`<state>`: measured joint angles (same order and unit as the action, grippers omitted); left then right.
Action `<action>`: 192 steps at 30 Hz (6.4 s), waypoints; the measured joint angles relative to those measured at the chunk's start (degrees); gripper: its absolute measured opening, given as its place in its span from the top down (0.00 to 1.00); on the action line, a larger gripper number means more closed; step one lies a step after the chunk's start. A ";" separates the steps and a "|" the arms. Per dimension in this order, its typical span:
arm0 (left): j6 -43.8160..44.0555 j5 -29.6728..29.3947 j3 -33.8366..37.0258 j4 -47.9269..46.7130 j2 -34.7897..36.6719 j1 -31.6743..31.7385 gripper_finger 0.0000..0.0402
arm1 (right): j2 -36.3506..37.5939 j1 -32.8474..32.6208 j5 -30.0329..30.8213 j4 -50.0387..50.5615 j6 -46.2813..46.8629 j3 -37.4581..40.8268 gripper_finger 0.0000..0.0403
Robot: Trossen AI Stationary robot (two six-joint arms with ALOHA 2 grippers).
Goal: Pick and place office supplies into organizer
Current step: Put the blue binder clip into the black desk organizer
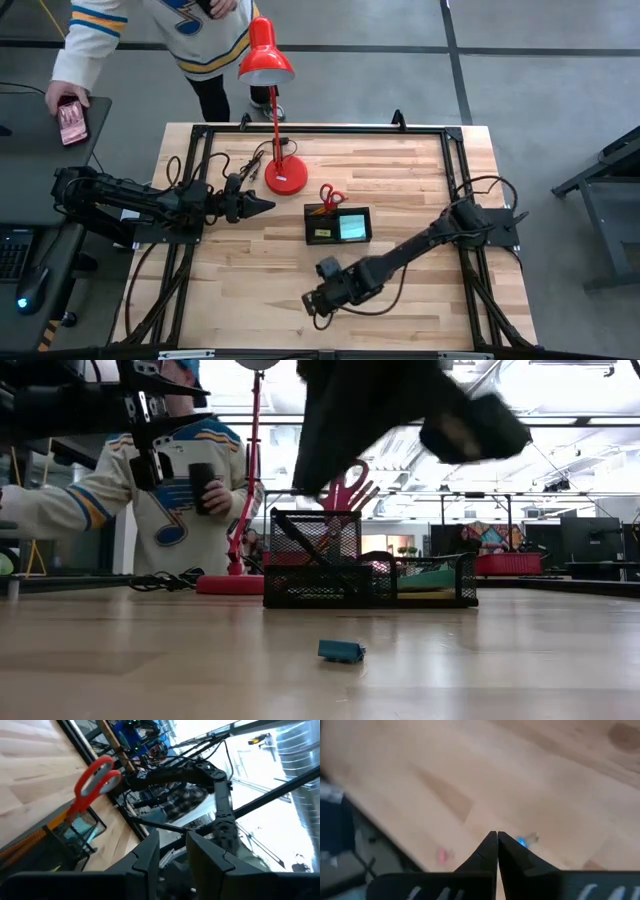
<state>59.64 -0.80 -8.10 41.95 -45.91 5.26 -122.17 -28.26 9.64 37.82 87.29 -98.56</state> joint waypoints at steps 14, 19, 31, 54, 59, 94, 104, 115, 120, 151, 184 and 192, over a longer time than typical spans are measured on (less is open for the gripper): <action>-3.70 -1.84 0.00 -1.81 -0.02 0.00 0.78 | 5.16 -2.43 -4.30 5.77 -15.71 -0.02 0.57; -3.69 -0.68 0.00 -1.54 -0.02 0.00 0.78 | 5.18 -1.31 -5.70 6.18 -20.31 -0.01 0.52; -9.09 6.96 0.00 -1.52 -0.04 0.00 0.78 | 0.66 -3.59 -1.63 6.23 -20.52 0.09 0.52; -11.43 6.34 0.00 -3.13 -0.04 -0.02 0.78 | -2.60 0.34 -10.21 0.68 23.29 0.11 0.52; -11.41 5.36 0.00 -3.17 -0.04 -0.02 0.78 | -2.60 0.67 -9.93 -0.80 24.94 0.11 0.52; -9.86 5.29 0.00 -2.90 -0.02 -0.02 0.78 | -8.15 1.28 -11.95 -3.05 49.21 -0.07 0.52; -9.87 5.29 0.00 -3.02 -0.02 -0.02 0.78 | -8.17 1.83 -12.23 0.27 49.14 -0.17 0.55; -9.88 7.23 0.00 -3.05 -0.02 -0.02 0.78 | -8.22 3.09 -9.96 1.19 46.60 -0.04 0.72; -9.88 7.23 0.00 -3.04 -0.02 -0.02 0.78 | -8.24 2.79 -11.20 1.23 46.95 0.00 0.77; -12.70 6.27 0.00 -3.04 -0.02 0.00 0.78 | -11.83 0.95 -7.53 -3.62 42.71 -1.48 1.00; -13.12 7.41 0.00 -3.04 -0.02 0.00 0.78 | -12.31 2.30 5.50 31.78 37.65 -26.09 1.00; -12.90 11.33 0.00 -3.04 -0.02 0.00 0.78 | -12.22 7.23 9.28 35.48 32.00 -27.80 1.00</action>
<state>46.74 10.53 -8.10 38.92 -45.93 5.26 -134.39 -21.03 18.92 73.30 119.29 -126.37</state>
